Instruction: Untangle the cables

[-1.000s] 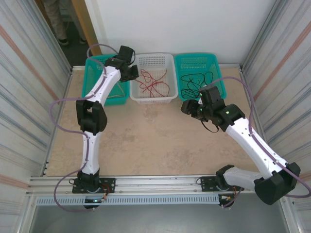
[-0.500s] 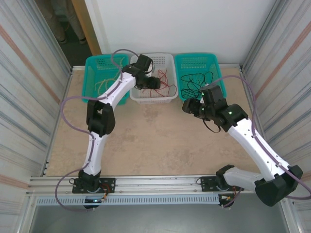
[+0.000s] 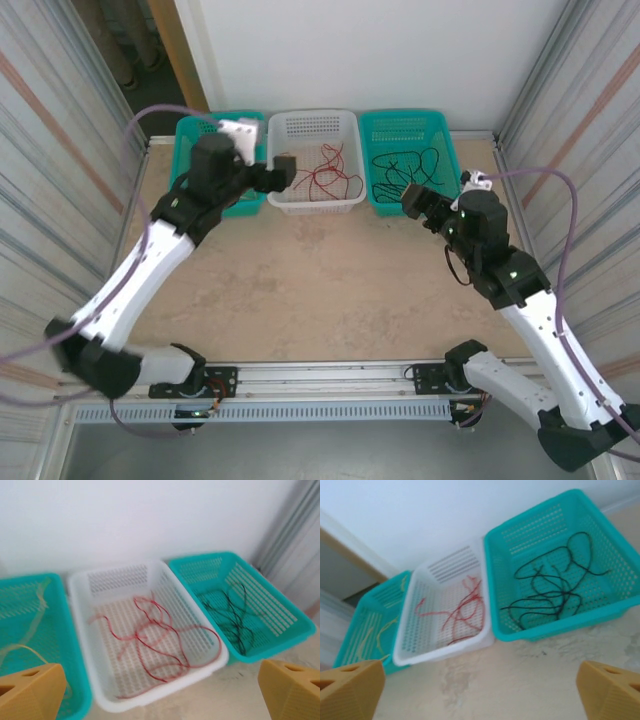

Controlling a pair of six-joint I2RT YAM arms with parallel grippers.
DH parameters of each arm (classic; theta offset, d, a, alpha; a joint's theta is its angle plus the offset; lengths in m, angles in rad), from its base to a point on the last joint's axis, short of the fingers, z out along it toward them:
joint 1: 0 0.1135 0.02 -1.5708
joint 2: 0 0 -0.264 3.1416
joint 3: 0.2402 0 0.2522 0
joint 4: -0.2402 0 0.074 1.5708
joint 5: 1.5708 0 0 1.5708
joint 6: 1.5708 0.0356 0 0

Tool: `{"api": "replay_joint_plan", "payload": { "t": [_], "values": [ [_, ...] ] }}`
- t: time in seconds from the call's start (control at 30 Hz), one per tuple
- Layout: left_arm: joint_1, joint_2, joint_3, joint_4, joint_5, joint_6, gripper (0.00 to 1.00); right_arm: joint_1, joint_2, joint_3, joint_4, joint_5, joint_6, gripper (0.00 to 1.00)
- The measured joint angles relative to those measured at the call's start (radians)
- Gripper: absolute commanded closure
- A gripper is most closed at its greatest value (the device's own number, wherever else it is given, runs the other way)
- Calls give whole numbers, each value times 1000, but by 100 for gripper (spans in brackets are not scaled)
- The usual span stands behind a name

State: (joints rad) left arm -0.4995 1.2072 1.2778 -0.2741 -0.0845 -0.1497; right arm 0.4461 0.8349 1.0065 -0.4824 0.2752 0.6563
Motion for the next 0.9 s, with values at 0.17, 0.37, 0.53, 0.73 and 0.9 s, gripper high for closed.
{"api": "replay_joint_plan", "payload": {
  "t": [0.17,0.37,0.53,0.73,0.9],
  "values": [
    [18,-217,-399,156,-161,109,1,-86,2,-202,53,165,-69,1],
    [131,-262,-794,212,-390,179,1,-238,63,-360,158,402,-117,1],
    [410,-218,-879,291,-453,104,1,-270,164,-537,346,578,-138,1],
    [468,-37,-921,605,-353,102,1,-277,347,-672,681,570,-257,1],
    [486,119,-883,732,-230,128,1,-325,455,-683,982,372,-383,1]
  ]
}}
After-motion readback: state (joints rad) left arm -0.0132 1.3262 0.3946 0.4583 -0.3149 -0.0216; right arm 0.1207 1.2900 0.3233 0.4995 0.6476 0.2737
